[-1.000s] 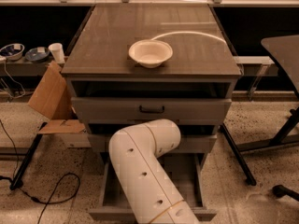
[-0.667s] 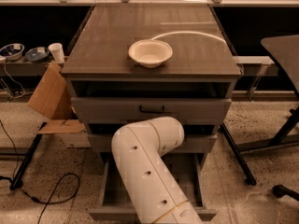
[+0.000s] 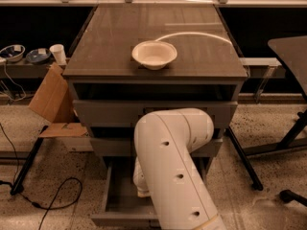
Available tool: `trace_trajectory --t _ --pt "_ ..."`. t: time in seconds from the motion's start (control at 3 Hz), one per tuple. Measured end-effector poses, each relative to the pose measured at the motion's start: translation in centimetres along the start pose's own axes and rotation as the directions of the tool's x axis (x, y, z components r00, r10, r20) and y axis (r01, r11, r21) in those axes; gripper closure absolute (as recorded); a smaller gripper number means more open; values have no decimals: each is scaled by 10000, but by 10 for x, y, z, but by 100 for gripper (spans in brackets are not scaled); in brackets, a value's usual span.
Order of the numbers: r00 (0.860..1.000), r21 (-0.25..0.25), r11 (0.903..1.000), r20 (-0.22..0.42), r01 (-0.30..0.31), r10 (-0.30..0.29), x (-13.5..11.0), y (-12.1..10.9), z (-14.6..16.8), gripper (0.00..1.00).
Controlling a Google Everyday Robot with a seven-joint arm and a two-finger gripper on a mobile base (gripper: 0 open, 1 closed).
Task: Pick sponge from bottom drawer and place on counter
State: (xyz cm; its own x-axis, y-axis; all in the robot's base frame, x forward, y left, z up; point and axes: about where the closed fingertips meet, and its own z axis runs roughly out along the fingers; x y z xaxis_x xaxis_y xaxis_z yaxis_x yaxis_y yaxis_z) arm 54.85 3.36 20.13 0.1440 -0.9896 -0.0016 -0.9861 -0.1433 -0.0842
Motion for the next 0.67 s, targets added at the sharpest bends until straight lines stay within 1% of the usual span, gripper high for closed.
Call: trace_trajectory --t 0.33,0.67 --pt "9989 -180 9988 141 449 -447 7 25 -44 100" --pt "9989 -323 9986 -198 424 -431 33 63 -119 100"
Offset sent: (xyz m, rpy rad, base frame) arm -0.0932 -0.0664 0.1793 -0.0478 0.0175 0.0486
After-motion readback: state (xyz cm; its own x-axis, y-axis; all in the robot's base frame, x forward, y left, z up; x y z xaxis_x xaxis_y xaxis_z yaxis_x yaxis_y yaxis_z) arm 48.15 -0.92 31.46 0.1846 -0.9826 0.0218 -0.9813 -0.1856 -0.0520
